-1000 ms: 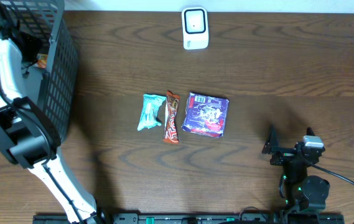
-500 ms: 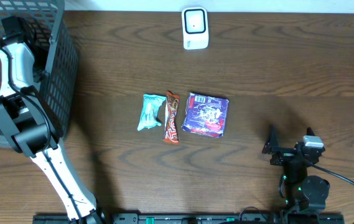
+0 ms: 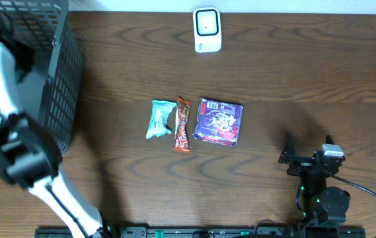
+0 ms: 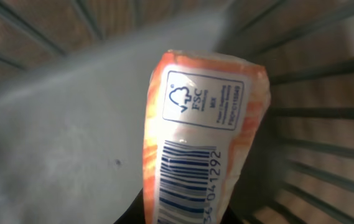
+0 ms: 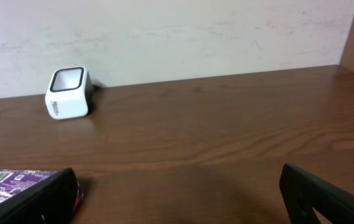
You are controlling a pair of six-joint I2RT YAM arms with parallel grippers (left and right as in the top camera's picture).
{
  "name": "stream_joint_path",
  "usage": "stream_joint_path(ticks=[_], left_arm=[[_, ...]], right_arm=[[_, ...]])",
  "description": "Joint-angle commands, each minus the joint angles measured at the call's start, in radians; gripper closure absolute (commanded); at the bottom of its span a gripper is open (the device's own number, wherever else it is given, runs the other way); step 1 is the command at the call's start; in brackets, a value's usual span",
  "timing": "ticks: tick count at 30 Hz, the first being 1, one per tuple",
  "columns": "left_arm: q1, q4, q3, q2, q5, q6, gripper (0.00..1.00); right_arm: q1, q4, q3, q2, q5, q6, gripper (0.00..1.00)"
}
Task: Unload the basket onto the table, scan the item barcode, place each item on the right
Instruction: 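Lift the orange pack out and lower it onto the table items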
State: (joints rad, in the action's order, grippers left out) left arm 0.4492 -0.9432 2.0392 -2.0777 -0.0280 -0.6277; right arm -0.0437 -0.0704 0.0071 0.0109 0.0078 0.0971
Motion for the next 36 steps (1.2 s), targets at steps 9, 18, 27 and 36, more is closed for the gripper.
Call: stream_joint_path(ticks=[9, 18, 27, 36], left_arm=[[-0.071, -0.074, 0.014, 0.517, 0.47, -0.005, 0.92], [-0.451, -0.281, -0.011, 0.576, 0.461, 0.256, 0.93], [-0.781, -0.274, -0.249, 0.467, 0.325, 0.38, 0.92], [-0.88, -0.21, -0.325, 0.241, 0.326, 0.38, 0.92]], right_arm=[[0.006, -0.004, -0.002, -0.005, 0.001, -0.009, 0.01], [0.006, -0.004, -0.002, -0.005, 0.001, -0.009, 0.01], [0.006, -0.004, -0.002, -0.005, 0.001, -0.009, 0.01], [0.006, -0.004, -0.002, -0.005, 0.001, -0.009, 0.01]])
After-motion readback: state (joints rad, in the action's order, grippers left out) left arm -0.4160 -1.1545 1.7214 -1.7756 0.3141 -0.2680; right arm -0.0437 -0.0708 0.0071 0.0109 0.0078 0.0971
